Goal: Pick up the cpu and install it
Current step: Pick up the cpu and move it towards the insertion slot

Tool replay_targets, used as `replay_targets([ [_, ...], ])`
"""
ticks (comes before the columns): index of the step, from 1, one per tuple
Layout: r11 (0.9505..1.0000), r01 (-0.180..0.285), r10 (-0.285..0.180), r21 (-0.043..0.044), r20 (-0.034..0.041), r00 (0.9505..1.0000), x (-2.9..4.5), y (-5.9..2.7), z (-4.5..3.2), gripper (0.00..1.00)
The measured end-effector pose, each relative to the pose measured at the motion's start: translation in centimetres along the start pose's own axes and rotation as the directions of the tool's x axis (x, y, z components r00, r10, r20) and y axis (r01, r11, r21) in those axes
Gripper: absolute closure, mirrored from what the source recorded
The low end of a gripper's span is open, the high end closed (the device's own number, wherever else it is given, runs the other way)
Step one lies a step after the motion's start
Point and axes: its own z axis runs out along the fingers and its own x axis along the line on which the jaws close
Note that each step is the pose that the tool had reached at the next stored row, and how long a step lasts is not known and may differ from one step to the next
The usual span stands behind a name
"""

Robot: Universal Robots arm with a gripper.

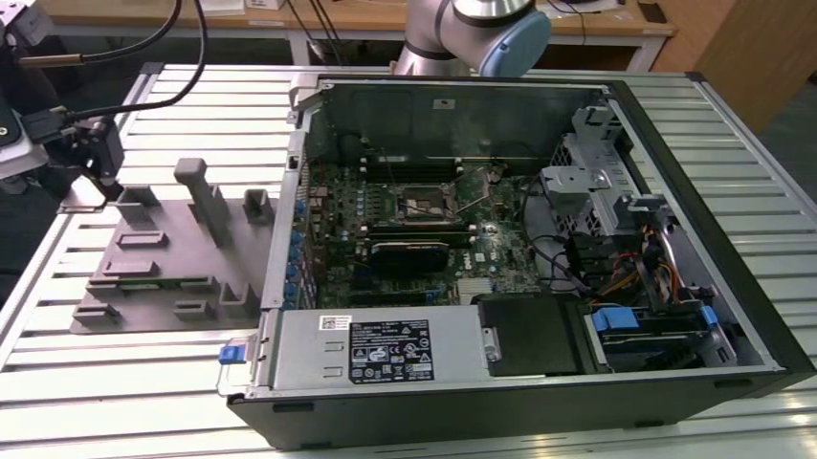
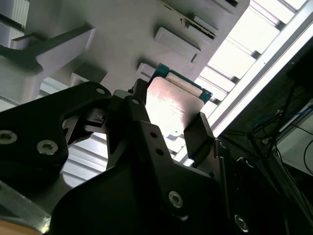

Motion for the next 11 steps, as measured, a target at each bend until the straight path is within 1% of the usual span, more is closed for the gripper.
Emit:
replay_targets([
  [11, 1.0000, 0.000, 0.000, 0.0000, 0.0000, 1.0000, -0.03, 0.10, -1.28, 0.45],
])
